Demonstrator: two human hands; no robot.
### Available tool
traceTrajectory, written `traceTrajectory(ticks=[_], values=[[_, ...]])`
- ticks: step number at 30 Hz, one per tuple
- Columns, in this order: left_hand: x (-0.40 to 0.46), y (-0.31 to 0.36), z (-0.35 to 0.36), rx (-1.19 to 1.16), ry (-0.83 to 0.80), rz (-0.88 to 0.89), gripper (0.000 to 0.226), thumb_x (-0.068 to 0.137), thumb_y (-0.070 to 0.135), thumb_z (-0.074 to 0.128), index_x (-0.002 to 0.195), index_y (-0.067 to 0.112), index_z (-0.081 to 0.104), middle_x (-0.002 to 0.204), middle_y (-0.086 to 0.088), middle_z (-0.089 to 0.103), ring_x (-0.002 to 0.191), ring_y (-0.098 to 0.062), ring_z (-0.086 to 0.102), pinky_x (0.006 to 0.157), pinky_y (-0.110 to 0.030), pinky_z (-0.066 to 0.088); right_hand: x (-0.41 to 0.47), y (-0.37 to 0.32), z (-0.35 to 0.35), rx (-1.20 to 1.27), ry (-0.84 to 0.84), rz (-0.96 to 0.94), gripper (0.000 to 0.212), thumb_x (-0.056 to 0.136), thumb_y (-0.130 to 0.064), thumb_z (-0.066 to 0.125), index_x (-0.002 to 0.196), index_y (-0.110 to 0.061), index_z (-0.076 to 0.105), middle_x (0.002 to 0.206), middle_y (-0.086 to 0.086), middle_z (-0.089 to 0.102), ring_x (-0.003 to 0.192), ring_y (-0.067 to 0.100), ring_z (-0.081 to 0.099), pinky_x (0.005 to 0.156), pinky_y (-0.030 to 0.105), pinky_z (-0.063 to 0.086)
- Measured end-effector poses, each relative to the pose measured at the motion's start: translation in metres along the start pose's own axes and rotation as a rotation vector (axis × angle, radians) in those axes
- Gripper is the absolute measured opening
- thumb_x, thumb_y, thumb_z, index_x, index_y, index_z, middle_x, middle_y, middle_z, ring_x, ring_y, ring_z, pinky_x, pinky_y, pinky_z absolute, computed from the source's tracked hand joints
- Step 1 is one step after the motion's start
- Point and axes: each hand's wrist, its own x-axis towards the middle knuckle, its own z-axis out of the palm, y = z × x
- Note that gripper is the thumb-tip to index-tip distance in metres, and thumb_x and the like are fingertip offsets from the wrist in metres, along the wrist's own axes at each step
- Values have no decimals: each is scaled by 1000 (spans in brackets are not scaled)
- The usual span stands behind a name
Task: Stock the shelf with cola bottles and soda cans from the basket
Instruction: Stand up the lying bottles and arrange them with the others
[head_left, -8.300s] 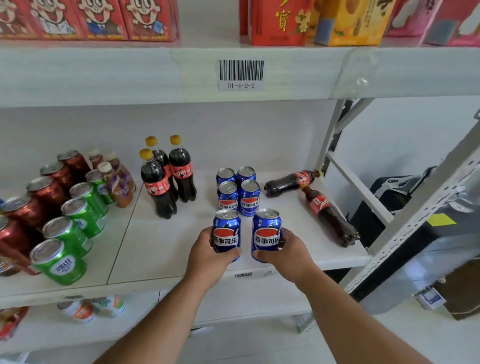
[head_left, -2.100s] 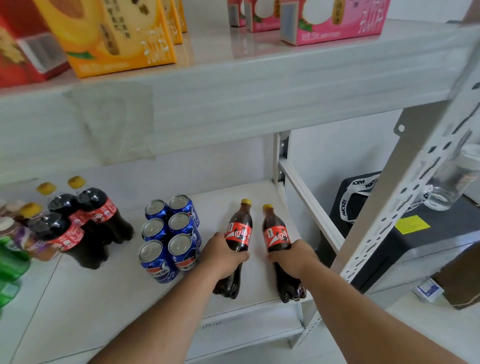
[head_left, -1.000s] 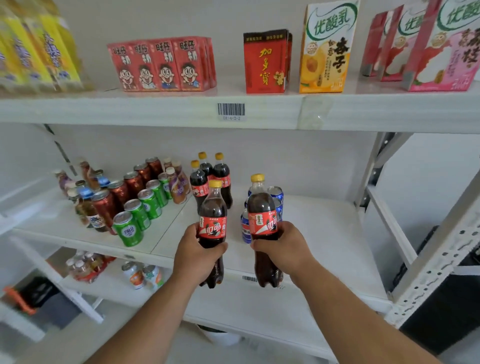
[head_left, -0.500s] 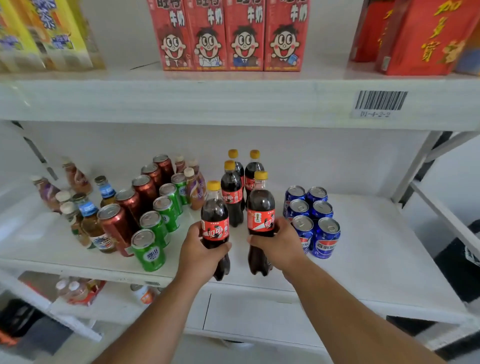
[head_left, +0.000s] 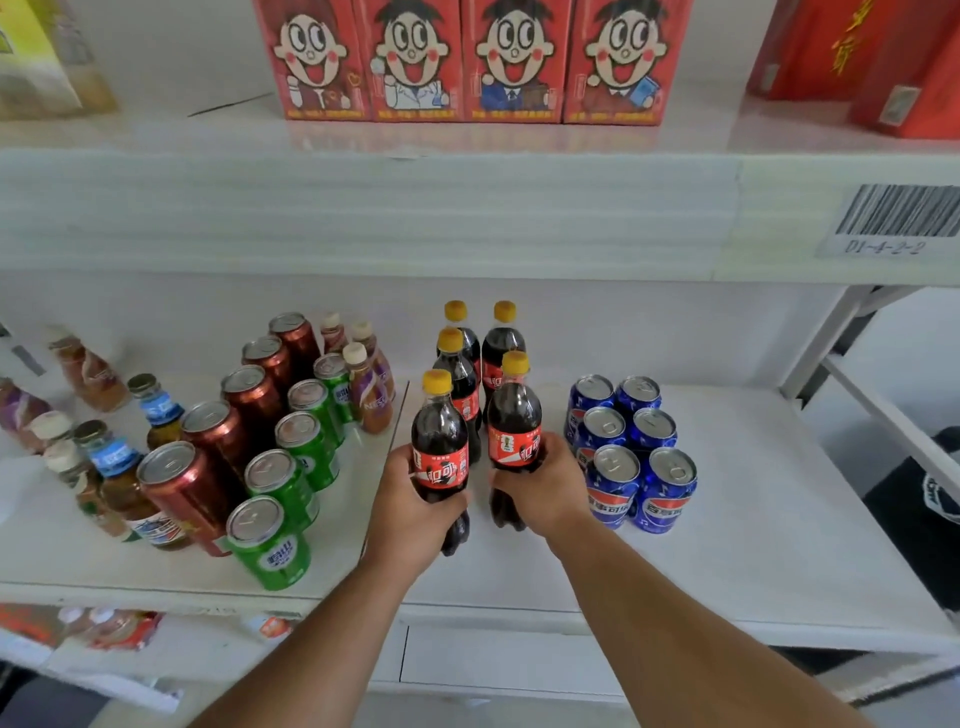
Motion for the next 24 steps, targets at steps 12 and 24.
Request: traceTrajectory(ticks=[12, 24], values=[[12, -22, 17, -47, -29, 59, 74, 75, 8, 92, 126, 37, 46, 115, 11, 70, 102, -4, 71, 77, -28, 60, 12, 23, 14, 135, 84, -23, 56, 83, -19, 83, 126, -33, 50, 102, -19, 64, 94, 9, 65, 78, 26, 51], [8, -31, 13, 37, -101, 67, 75, 75, 12, 93, 134, 28, 49, 118, 23, 65, 106, 16, 61, 81, 0, 46, 5, 40, 19, 108, 84, -50, 63, 85, -21, 85, 137, -28, 50, 115, -17, 61, 108, 7, 59, 90, 26, 48]])
